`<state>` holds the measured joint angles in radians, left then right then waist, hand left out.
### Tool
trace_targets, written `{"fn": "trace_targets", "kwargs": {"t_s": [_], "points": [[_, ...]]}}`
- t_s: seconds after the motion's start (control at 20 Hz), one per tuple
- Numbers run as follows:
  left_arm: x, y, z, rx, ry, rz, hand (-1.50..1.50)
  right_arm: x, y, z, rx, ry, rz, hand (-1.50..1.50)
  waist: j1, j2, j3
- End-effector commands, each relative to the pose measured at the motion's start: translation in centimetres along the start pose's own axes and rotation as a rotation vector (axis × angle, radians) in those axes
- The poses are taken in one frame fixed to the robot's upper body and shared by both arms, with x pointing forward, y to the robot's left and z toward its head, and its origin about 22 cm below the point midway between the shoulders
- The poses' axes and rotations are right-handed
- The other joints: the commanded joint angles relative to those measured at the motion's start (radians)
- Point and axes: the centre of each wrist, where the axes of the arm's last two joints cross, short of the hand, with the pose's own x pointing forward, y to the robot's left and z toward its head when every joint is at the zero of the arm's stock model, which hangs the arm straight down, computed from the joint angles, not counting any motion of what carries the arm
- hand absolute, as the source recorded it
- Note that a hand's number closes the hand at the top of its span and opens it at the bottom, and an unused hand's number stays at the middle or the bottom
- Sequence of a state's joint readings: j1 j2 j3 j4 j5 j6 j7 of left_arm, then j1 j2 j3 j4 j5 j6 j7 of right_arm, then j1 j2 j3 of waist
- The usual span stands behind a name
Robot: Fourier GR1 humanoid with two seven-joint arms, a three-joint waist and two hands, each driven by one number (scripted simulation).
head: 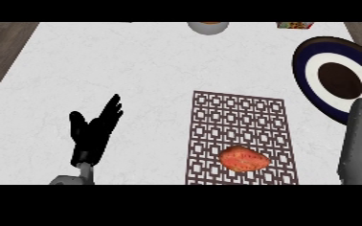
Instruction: Pick the squash from the placemat and place it in the plate
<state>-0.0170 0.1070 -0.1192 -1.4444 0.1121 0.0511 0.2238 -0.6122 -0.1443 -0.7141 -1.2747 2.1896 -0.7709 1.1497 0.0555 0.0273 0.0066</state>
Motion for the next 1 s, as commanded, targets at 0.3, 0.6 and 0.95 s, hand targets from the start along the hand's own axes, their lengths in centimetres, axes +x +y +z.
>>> {"fn": "trace_targets", "kwargs": {"t_s": [0.3,0.6,0.95], "points": [[-0.4,0.7,0.2,0.024,0.009,0.014,0.0,-5.3,5.0,1.8,0.235,0.453,0.094,-1.5,-0.016,-0.006,0.0],[-0.1,-0.2,-0.3,0.025,0.017,0.014,0.0,-6.7,7.4,3.6,0.3,0.428,-0.059,-1.5,-0.023,-0.011,-0.001],[-0.8,0.3,0.5,0.015,0.027,0.008,0.0,-5.8,7.0,3.1,0.084,0.369,-0.339,-1.5,-0.02,-0.014,0.0]]}}
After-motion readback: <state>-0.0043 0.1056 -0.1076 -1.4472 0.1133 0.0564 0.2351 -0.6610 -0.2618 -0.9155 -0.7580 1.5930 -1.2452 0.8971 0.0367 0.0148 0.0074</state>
